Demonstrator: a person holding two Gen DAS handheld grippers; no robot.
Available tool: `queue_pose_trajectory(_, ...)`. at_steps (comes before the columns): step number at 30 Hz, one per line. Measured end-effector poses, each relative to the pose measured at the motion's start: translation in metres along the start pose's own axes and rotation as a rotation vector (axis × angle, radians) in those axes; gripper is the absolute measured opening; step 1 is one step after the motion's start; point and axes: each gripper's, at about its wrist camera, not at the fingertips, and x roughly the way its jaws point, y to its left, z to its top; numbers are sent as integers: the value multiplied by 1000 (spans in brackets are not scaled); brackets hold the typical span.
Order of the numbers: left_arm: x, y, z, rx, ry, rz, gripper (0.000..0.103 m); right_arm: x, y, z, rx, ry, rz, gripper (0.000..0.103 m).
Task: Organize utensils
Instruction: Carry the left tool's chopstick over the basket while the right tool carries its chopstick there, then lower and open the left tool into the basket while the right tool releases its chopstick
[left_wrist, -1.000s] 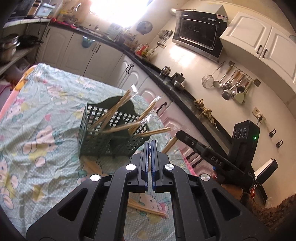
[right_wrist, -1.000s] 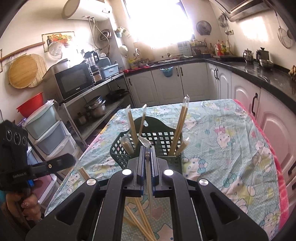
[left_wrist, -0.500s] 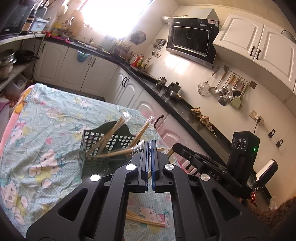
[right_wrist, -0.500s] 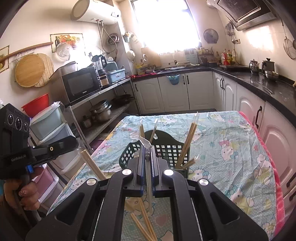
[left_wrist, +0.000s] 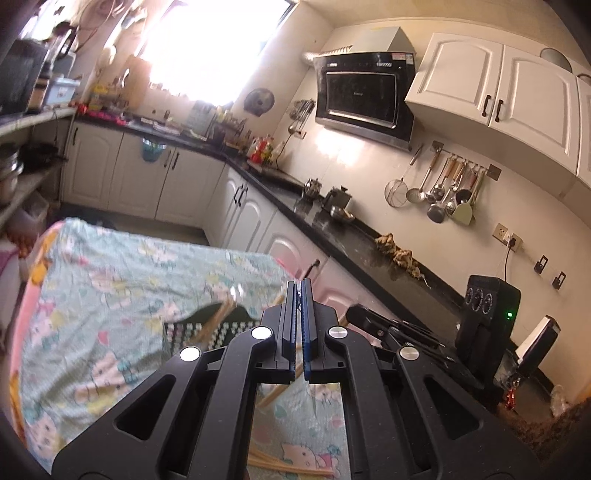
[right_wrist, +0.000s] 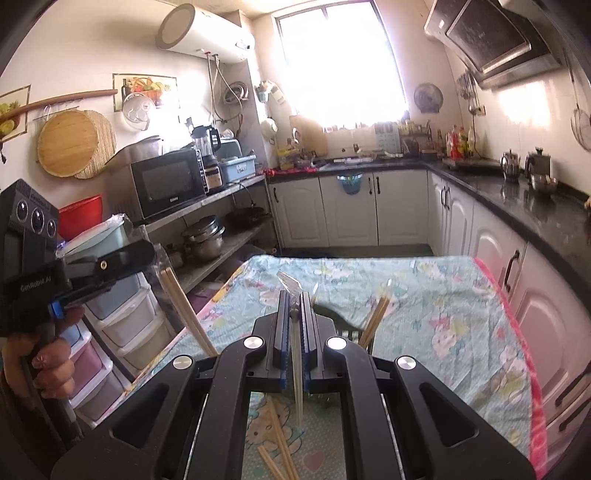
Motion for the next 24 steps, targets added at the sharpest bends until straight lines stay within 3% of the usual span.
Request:
queue_pose_trajectory(11, -3, -9, 50, 45, -86, -2, 0, -10, -2, 42, -26, -83, -7, 6)
queue_pose_trajectory(24, 26, -7, 78, 64, -90, 23, 0, -6, -7, 71, -31, -183, -20, 6)
